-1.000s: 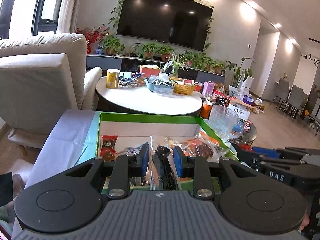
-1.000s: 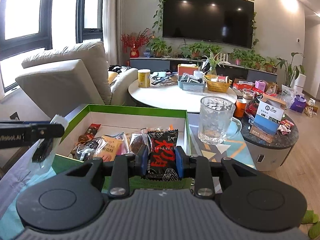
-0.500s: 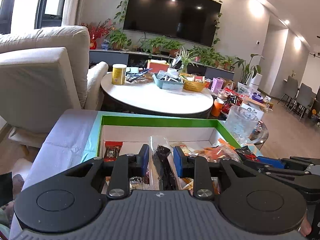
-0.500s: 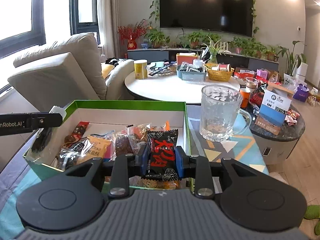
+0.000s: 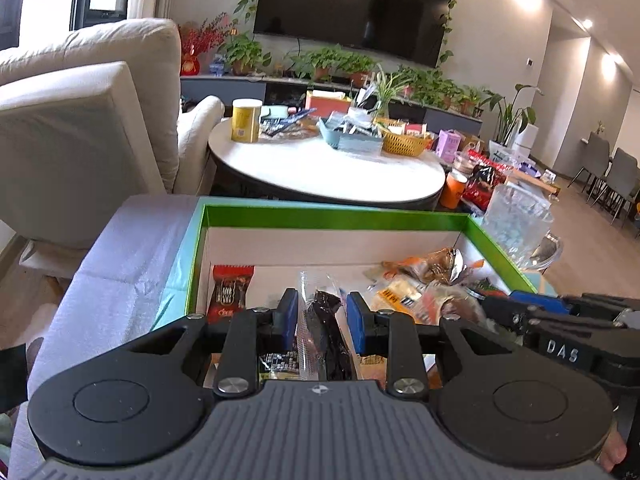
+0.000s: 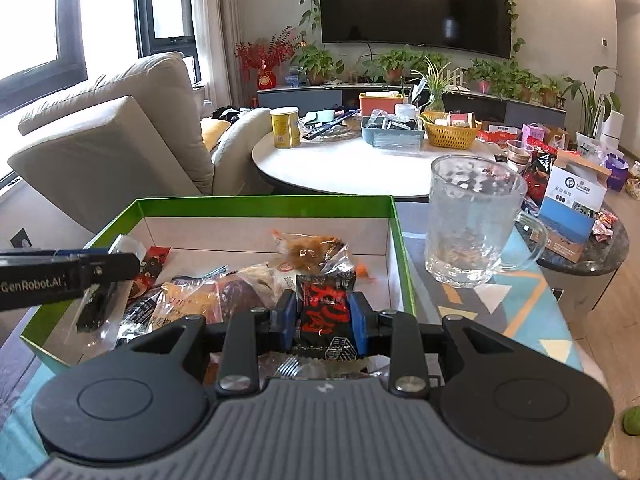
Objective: Organize snacks
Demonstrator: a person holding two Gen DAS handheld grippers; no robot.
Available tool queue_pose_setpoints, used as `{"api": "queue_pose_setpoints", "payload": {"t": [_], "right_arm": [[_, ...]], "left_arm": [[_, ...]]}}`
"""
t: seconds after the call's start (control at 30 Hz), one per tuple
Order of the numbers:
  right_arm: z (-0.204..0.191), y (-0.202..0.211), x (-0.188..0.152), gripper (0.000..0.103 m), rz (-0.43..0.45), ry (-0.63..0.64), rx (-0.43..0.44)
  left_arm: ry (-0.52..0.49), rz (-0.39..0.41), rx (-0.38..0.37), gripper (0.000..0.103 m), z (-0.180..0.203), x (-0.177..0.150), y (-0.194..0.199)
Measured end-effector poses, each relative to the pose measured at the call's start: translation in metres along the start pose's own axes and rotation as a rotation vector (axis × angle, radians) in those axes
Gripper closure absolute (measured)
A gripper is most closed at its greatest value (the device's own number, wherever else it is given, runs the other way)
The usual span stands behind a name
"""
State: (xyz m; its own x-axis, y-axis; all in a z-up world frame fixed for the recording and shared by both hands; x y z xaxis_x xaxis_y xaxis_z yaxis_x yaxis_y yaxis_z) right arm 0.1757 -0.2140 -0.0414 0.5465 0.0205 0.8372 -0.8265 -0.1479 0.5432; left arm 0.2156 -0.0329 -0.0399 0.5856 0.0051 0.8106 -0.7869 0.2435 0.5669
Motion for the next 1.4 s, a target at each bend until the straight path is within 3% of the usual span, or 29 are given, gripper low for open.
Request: {"api": "queue_pose_setpoints", "payload": {"t": [0.23, 0.3, 0.4, 0.83, 1.2, 1.4], "right_arm": [[0.003, 0.003, 0.000, 0.064, -0.005, -0.012, -0.018], [0.004, 0.007, -0.002, 0.054, -0.006, -0.021, -0.017], [0.002, 0.013, -0.002, 0.047, 0.006, -0.017, -0.028], [0.004, 0.062, 0.006, 0.046, 0.101, -0.030, -0.029], [0.007, 0.104, 0.016, 0.046, 0.182, -0.068, -0.026], [0.003, 0.123, 0.015, 0.046, 0.223, -0.054, -0.025]], "left_arm": [[-0.006, -0.038, -0.005, 0.068, 0.003, -0.006, -0.004], [-0.004, -0.037, -0.002, 0.064, 0.005, -0.007, -0.002], [-0.005, -0.032, 0.002, 0.062, 0.005, -0.008, 0.003], [0.061, 0.008, 0.015, 0.058, -0.004, 0.005, 0.038], [0.039, 0.089, 0.022, 0.053, 0.005, 0.011, 0.083], [-0.003, 0.102, 0.029, 0.050, 0.015, -0.003, 0.103]]}}
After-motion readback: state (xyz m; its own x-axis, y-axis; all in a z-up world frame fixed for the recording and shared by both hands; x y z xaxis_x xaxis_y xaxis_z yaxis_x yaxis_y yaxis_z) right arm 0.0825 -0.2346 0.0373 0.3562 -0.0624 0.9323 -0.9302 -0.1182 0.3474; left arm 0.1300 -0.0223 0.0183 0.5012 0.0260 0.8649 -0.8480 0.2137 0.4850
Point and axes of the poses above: each gripper's, at about its wrist camera, not at the fingertips, and y roughly against the way its jaws point, z to its right, x to its top, the point moved 4 cm from there along -y, roughly the way its jaws point, and after that the axes turned 1 degree about x, right-handed, at the moved point
